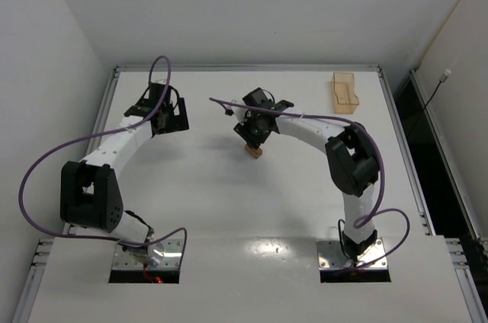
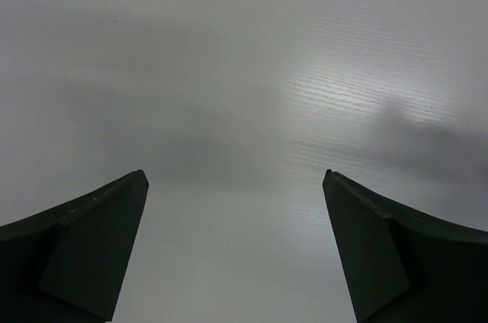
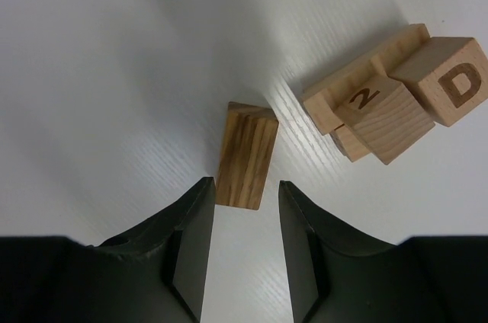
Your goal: Build the wood block tower
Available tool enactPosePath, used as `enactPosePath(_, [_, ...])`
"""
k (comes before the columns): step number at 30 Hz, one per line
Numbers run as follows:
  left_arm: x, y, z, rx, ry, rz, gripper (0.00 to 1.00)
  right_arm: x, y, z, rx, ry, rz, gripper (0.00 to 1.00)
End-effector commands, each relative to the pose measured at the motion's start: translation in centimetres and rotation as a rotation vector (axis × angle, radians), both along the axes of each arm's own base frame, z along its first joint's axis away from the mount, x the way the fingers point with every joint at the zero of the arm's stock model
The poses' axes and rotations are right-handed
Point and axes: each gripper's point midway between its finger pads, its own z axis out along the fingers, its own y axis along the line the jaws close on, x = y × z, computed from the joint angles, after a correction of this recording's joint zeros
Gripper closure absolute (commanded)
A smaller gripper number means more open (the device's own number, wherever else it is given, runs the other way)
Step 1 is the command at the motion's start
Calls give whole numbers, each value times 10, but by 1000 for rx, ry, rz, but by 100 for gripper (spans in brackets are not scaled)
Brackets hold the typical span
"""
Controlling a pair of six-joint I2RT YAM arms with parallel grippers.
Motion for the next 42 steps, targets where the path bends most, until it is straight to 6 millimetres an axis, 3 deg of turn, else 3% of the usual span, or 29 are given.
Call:
enactPosePath(1, [10, 2, 13, -15, -41, 2, 0, 11, 3, 4, 3, -12, -50, 64])
enactPosePath(7, [12, 3, 13, -8, -42, 8, 0, 6, 2, -9, -10, 34, -63, 63])
enactPosePath(11, [13, 4, 10, -6, -36, 22, 0, 6, 1, -13, -18, 47, -83, 57])
enactPosePath(31, [14, 15, 3, 29, -13, 58, 0, 3, 8, -31, -21, 114, -63, 57])
enactPosePath(33, [12, 19, 2, 31, -4, 67, 0, 3, 6, -36, -34, 115, -68, 64])
enactPosePath(35, [12, 26, 2, 31, -4, 85, 0, 4, 4, -36, -40, 111, -82, 98])
enactPosePath(36, [12, 26, 2, 31, -4, 85, 0, 5, 3, -36, -44, 109, -95, 100])
enactPosePath(39, [12, 34, 2, 31, -3, 107, 0, 4, 3, -17, -18, 92, -113, 100])
enactPosePath(42, [3, 39, 1, 25, -5, 124, 0, -5, 16, 42, 102, 54, -124, 100])
